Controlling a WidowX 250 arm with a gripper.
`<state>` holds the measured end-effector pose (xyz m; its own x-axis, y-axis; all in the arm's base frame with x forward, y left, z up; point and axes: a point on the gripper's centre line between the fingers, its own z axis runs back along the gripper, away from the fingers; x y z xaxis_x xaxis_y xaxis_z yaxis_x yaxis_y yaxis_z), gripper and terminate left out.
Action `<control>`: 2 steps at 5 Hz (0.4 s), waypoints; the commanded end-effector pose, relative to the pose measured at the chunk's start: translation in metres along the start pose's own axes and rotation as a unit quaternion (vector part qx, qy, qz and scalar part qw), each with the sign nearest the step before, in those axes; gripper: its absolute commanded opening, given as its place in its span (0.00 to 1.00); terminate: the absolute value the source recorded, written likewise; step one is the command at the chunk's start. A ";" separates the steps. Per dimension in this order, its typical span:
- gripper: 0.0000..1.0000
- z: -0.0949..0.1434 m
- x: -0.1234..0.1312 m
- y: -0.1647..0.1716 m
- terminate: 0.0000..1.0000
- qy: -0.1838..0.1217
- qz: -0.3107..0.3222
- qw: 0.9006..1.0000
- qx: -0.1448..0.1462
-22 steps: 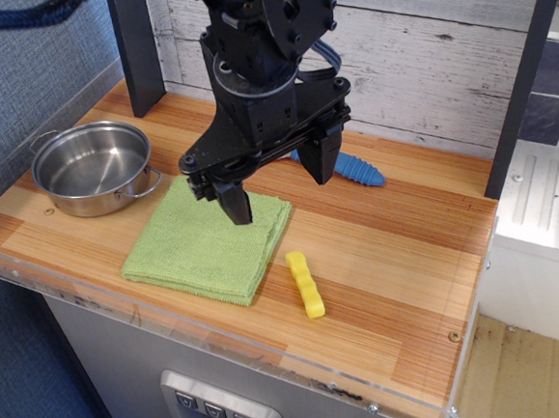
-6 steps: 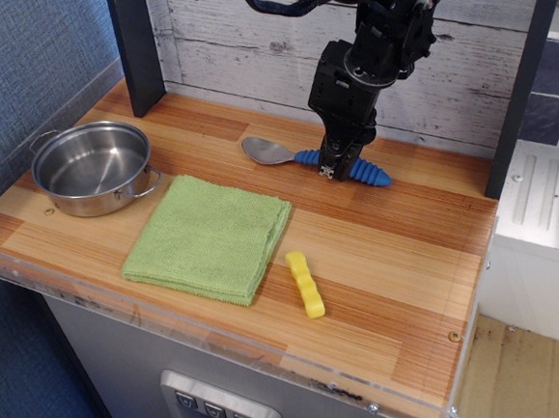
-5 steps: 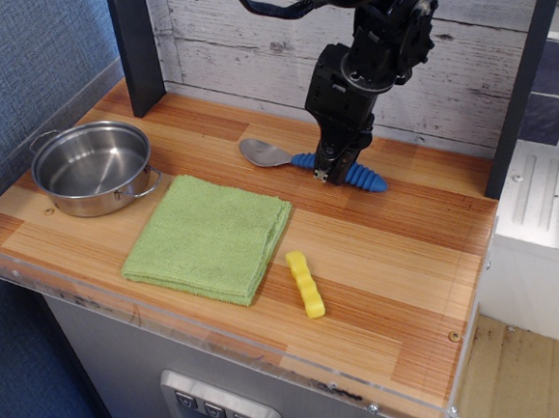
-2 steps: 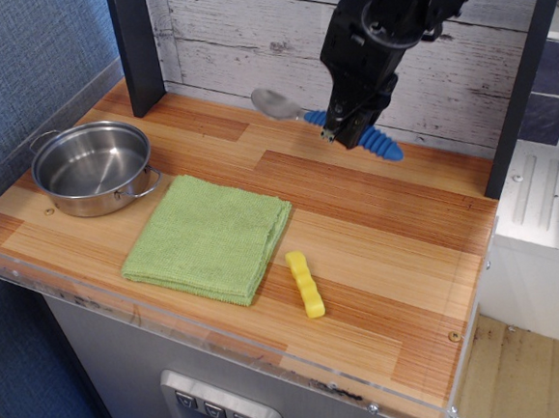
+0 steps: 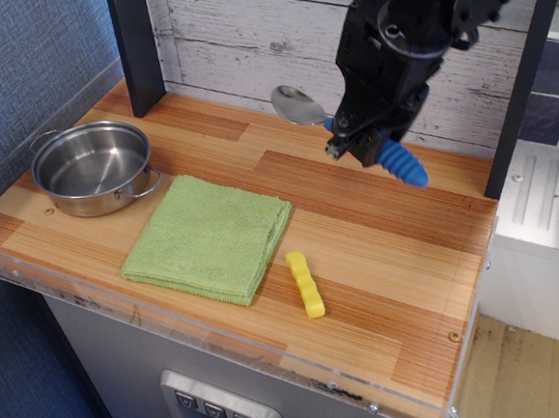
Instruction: Place the blue spoon to the right of the yellow vegetable.
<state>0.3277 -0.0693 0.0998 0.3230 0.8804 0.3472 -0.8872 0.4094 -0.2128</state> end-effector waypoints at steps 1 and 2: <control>0.00 0.030 -0.027 0.022 0.00 0.047 -0.203 0.974 -0.085; 0.00 0.029 -0.035 0.028 0.00 0.045 -0.292 0.953 -0.071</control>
<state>0.2801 -0.1057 0.0948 0.7936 0.5004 0.3461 -0.4998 0.8606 -0.0980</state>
